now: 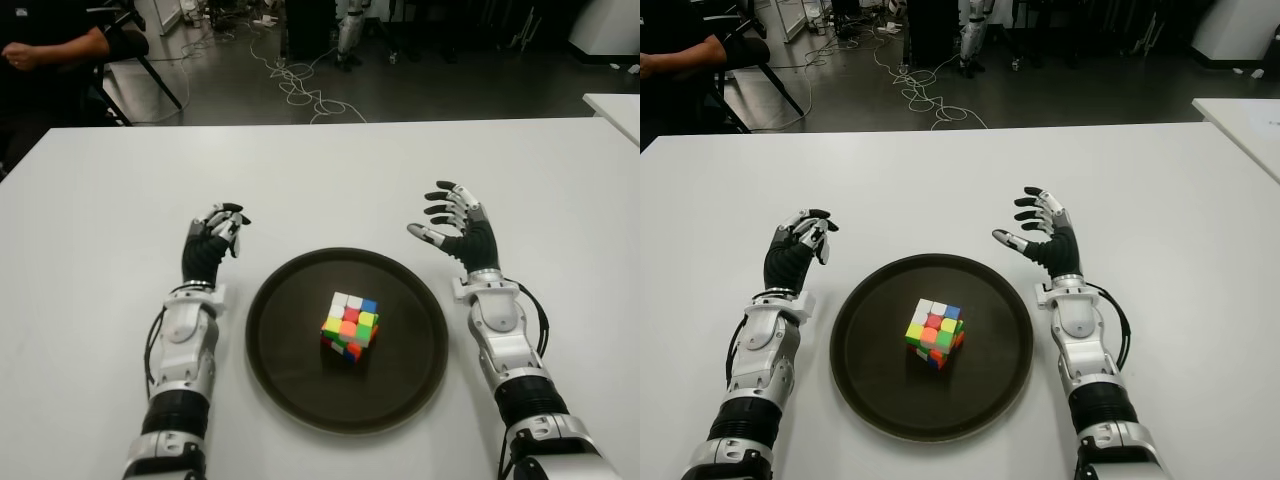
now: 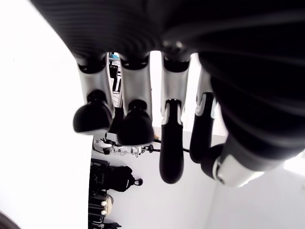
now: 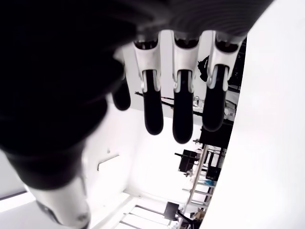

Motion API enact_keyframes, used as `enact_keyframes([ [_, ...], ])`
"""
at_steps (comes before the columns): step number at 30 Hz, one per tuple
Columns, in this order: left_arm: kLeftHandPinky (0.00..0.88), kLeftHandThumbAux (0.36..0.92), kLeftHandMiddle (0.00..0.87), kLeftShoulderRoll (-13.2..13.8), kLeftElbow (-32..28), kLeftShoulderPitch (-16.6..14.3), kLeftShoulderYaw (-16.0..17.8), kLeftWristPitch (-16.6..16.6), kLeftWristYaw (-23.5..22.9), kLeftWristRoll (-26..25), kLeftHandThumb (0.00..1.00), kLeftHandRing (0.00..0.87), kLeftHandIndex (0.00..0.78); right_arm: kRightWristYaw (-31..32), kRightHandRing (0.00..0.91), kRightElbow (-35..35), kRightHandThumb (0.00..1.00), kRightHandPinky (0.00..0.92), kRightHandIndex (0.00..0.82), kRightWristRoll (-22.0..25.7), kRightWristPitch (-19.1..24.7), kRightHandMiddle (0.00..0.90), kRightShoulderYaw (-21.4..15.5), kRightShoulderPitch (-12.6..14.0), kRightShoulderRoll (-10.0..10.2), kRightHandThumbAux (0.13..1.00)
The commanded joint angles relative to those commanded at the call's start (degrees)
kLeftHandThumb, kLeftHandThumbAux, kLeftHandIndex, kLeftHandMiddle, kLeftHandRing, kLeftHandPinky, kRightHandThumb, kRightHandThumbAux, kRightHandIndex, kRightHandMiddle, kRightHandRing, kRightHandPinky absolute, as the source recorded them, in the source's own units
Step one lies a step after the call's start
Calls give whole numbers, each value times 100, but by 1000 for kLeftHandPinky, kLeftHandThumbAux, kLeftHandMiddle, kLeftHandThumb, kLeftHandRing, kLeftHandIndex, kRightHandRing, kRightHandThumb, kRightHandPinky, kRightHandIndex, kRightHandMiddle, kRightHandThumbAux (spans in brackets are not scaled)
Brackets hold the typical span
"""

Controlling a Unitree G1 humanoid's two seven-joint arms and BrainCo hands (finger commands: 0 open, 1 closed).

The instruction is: Pick up the Rubik's Cube and put it in the plate

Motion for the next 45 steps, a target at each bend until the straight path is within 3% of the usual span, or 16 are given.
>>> enact_keyframes([
  [13,807,662,534,5,-81,18,-8,162,117,34,856,801,418,-33,458,-195,61,467,311,164,158,422,-95,21,68,799],
  [25,812,659,537,59,30,-22,-19,31,75,80,858,803,424,22,534,-349,36,547,402,189,238,508,-113,38,81,834],
  [45,811,660,540,38,86,-74,-4,35,155,80,858,808,422,-151,610,-342,29,650,480,-135,195,565,-68,36,-20,842],
])
